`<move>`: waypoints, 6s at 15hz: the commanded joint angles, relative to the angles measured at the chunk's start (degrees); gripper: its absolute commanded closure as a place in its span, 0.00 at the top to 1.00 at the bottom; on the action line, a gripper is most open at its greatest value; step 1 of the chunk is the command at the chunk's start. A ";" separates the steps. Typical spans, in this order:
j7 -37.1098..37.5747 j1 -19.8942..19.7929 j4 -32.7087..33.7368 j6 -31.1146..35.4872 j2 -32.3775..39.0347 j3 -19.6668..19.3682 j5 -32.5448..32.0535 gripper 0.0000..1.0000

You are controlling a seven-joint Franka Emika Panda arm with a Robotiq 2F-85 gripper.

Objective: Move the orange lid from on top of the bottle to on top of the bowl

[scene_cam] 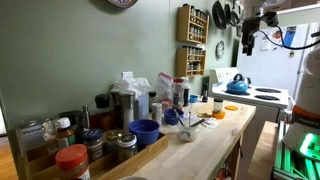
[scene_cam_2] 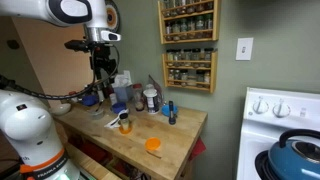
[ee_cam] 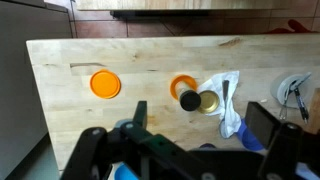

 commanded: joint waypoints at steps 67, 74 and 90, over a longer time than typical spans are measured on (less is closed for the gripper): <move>53.01 2.76 12.07 42.76 41.82 18.42 3.11 1.00; 51.31 3.43 17.64 43.09 49.88 16.47 5.11 0.89; 50.61 6.12 21.72 34.87 51.46 14.33 5.51 0.32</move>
